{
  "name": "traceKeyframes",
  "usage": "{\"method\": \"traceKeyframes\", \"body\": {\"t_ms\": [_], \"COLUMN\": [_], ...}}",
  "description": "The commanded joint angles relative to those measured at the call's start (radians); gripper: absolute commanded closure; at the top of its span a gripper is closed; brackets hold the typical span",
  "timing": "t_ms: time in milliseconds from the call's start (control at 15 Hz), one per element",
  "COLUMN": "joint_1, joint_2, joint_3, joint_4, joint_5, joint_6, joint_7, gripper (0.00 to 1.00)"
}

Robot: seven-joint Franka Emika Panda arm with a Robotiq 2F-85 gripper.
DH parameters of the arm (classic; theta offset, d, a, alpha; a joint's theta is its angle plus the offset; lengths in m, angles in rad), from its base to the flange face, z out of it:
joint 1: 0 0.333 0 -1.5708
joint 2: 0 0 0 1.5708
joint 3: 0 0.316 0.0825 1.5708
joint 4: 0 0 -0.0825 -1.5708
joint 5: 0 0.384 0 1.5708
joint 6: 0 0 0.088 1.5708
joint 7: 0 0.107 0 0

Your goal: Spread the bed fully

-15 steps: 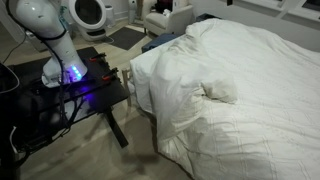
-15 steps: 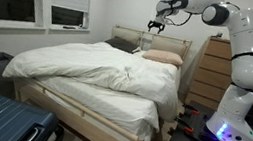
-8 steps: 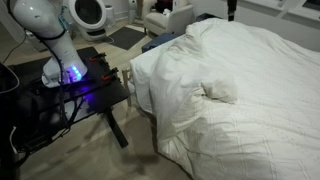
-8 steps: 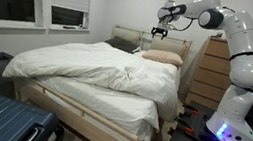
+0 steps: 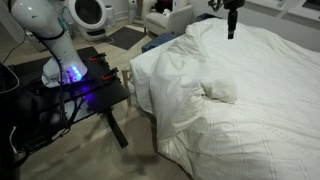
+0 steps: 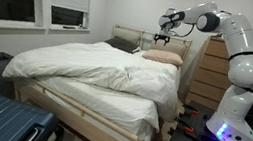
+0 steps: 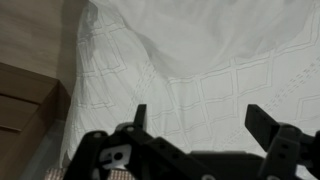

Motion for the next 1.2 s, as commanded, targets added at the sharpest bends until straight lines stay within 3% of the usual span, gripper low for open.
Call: {"method": "traceKeyframes", "body": {"t_ms": [0,267,1133], "joint_1": [-0.016,-0.026,-0.068], "joint_2": [-0.005,-0.015,-0.016], "joint_3": [0.002,0.001,-0.012], "joint_4": [-0.051,-0.12,-0.223], "joint_5": [0.009,-0.001,-0.048], "joint_6": [0.059,0.081,-0.031], "joint_7": [-0.009,-0.024,-0.163], "gripper": [0.0,0.0,0.0]}}
